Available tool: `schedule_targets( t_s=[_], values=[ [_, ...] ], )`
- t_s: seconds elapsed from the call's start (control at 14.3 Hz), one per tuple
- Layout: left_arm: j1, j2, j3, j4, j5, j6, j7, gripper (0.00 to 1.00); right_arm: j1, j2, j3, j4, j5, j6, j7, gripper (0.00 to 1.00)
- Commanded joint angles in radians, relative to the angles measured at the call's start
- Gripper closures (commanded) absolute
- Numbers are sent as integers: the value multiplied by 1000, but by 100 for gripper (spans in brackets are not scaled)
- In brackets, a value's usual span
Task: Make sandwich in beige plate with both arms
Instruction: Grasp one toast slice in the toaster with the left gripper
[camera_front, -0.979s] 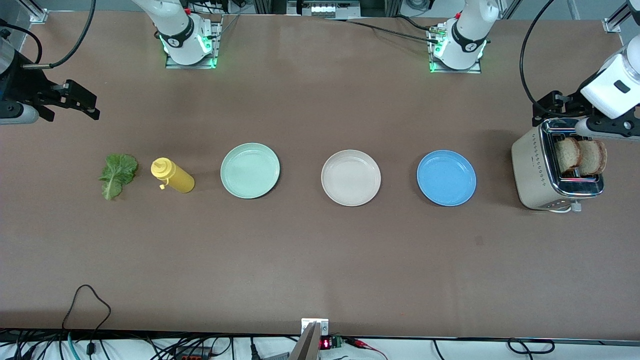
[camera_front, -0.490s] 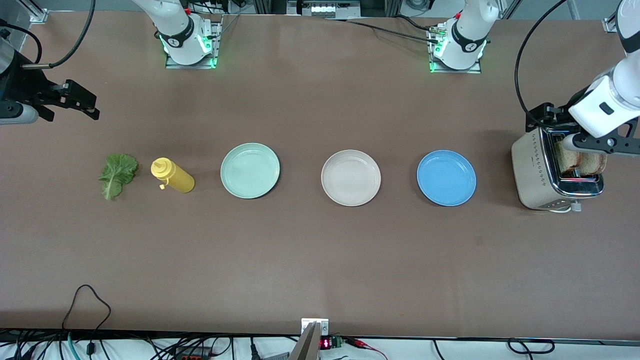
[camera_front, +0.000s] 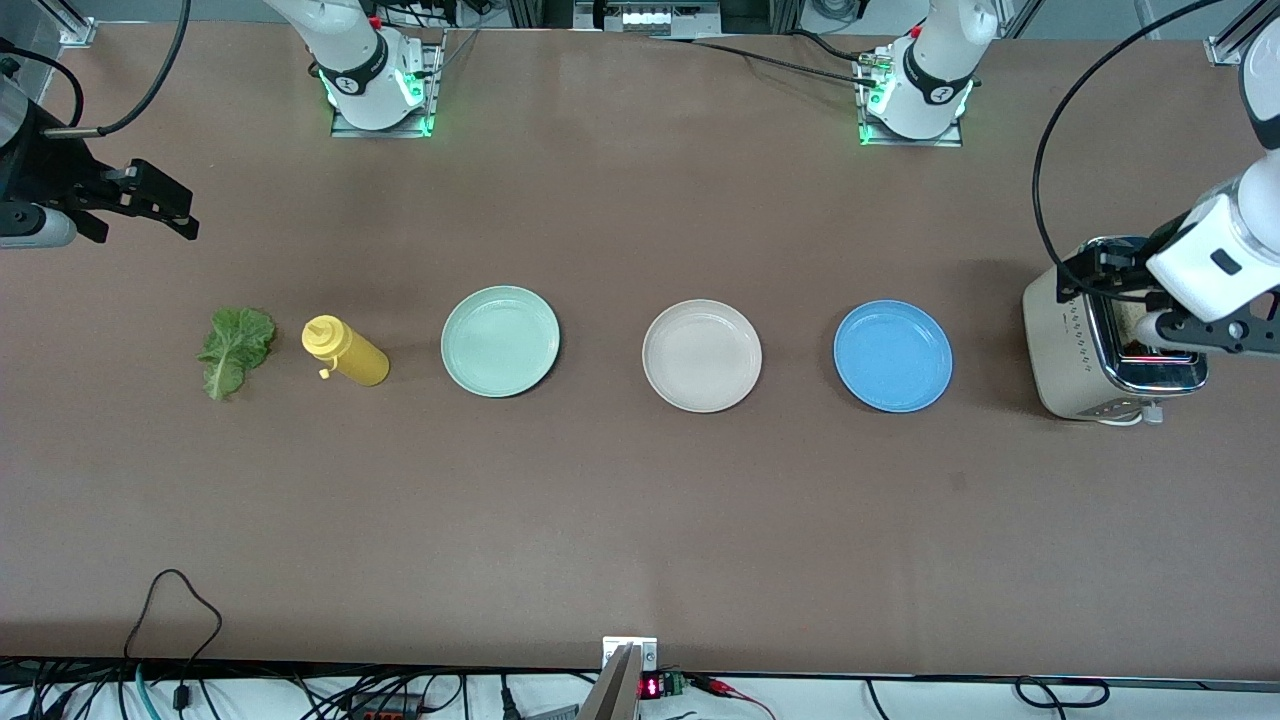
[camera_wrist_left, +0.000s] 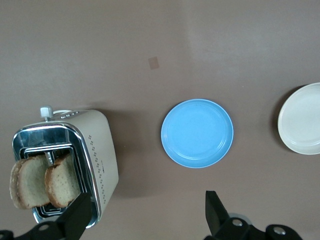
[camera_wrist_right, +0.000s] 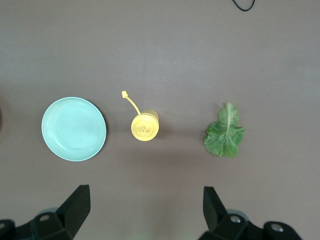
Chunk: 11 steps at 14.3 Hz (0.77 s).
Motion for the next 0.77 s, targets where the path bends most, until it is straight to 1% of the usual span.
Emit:
schedule_targets(
  t_s=[0.0, 0.14, 0.35, 0.49, 0.56, 0.7],
  values=[
    [18, 29, 12, 37, 21, -70, 52, 0, -1, -8, -2, 10, -4, -18, 1, 0],
    [64, 35, 12, 20, 33, -72, 106, 0, -2, -8, -2, 10, -4, -18, 2, 0],
    [94, 31, 12, -28, 95, -71, 161, 0, -2, -8, -2, 8, -4, -20, 1, 0],
    [139, 29, 11, -65, 139, -51, 211, 0, -2, -8, 0, 10, -4, -20, 2, 0],
    [160, 20, 11, -92, 139, -26, 224, 0, -2, -8, -2, 8, -4, -20, 3, 0],
    [193, -15, 9, -195, 139, 50, 229, 0, -2, -8, -2, 8, -4, -20, 3, 0]
  ],
)
